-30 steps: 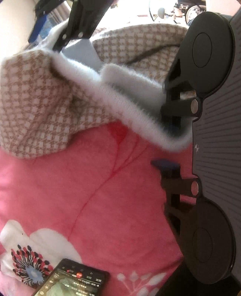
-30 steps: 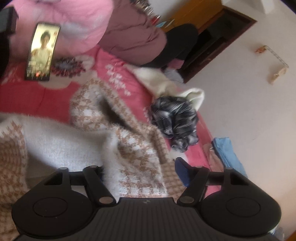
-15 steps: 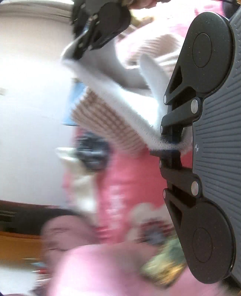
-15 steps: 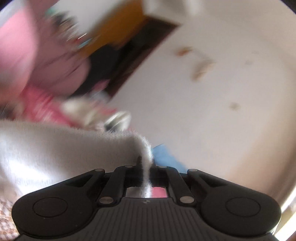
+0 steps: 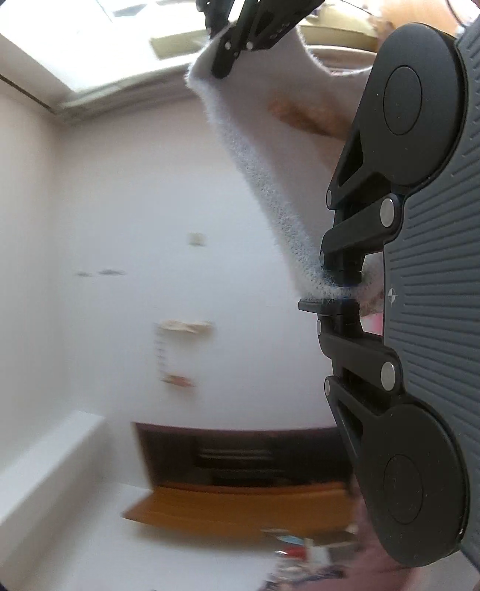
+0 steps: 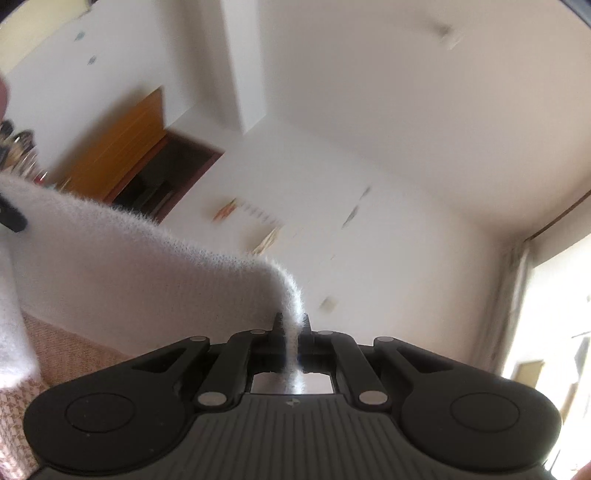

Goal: Fold clothes
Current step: 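Hold the cardigan up by its white-lined edges with both grippers and shake it out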

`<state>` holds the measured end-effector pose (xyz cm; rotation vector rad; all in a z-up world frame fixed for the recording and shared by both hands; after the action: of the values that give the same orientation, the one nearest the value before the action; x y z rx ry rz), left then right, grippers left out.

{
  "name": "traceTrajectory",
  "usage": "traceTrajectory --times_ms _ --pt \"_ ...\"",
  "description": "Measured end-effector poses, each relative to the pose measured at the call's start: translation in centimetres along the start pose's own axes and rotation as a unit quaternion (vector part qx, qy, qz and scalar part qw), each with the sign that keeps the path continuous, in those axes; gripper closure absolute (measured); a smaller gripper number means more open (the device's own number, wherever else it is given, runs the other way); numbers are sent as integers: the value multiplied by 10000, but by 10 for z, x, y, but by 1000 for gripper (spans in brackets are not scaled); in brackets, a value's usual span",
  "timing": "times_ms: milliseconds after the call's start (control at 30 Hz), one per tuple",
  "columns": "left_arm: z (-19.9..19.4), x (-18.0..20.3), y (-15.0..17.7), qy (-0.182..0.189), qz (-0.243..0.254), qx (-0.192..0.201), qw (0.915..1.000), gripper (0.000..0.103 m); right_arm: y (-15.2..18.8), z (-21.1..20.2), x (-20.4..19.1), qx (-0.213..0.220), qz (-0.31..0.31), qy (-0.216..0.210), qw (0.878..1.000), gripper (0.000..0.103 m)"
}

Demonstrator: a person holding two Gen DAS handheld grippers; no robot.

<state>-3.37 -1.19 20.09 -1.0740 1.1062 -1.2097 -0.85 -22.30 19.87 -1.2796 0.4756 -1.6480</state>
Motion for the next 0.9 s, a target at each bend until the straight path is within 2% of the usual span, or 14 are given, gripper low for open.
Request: traceTrajectory --times_ms 167,367,567,667,767,900 --pt "-6 14 -40 196 172 665 9974 99 -33 -21 51 363 131 387 9985 100" --pt "-14 31 -88 429 378 1458 9877 99 -69 -48 108 771 291 788 9935 100" --pt "-22 40 -114 611 336 1778 9816 99 -89 -78 136 1115 306 957 9887 100" --pt "-15 46 -112 670 375 1765 9813 99 -92 -88 145 1198 367 965 9874 100" --pt "-6 57 -102 740 407 1550 9843 99 -83 -87 141 1117 359 980 9882 100" --pt "29 72 -73 823 474 1087 9895 99 -50 -71 132 606 373 887 9935 100"
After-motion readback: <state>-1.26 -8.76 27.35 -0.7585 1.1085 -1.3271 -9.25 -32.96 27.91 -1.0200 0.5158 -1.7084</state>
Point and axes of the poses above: each gripper's, at about its wrist camera, not at the fingertips, and z roughly the way its jaws point, x to its right, y to its underside, the point moved 1 cm from there along z, roughly the way its jaws point, and after that the axes turned 3 degrees about x, right-handed, at the moved point
